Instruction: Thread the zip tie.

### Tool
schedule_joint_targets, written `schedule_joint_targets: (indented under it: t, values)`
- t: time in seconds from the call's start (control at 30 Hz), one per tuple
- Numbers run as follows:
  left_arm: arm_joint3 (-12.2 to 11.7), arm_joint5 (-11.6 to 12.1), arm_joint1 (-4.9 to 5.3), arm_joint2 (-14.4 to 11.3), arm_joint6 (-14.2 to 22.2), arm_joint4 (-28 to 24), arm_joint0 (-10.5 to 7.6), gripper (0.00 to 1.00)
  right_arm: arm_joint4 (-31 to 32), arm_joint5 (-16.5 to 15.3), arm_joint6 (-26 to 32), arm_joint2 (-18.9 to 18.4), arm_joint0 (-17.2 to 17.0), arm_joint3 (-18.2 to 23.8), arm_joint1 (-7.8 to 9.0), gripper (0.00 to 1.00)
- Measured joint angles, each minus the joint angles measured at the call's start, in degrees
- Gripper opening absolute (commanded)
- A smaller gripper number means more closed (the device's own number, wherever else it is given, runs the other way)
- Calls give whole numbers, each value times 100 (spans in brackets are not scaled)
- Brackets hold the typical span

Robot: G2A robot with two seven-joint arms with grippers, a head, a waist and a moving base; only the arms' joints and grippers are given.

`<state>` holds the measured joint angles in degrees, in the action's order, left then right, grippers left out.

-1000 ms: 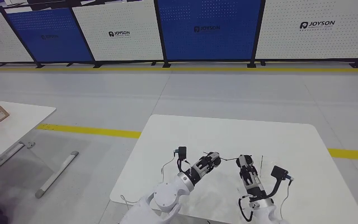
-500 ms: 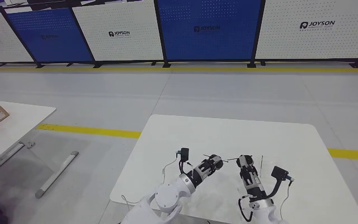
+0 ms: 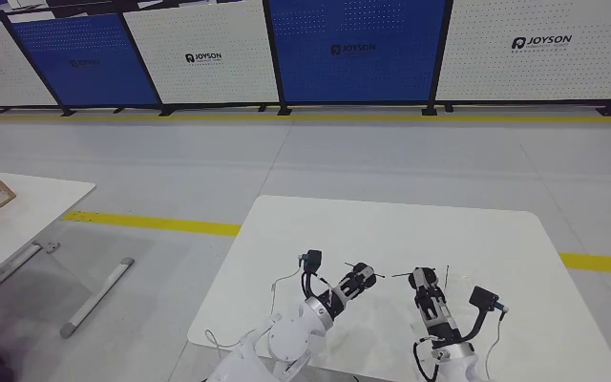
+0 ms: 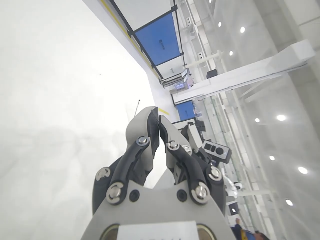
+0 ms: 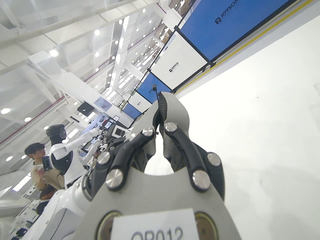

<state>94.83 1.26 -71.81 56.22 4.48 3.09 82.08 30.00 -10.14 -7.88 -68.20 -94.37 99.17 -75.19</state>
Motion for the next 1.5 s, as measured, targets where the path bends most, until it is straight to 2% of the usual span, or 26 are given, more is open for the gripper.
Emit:
schedule_joint_targets:
  t: [0.13,0.4,0.63,0.83,1.07,1.17,1.3,1.5]
  values:
    - [59,-146,6,-46,-39,306,22,0,-7,49,68,2,19,-6,-2,0]
    - [78,-161,-1,-42,-31,193,39,0,-8,46,64,2,18,-6,-2,0]
    - [181,-436,-35,-10,-428,123,62,0,219,167,96,53,75,-34,-12,0]
    - [220,-679,-27,-97,-671,846,51,0,689,204,3,113,137,-64,-13,0]
    - [214,-666,-26,-103,-645,864,50,0,679,205,3,112,135,-63,-13,0]
    - [239,-674,-11,-145,-533,1159,31,0,680,205,9,113,136,-66,-13,0]
    - [333,-831,4,-244,-438,1697,24,0,588,177,267,131,212,-132,-16,0]
    - [378,-891,-3,-268,-489,1810,28,0,511,169,333,129,262,-208,-23,0]
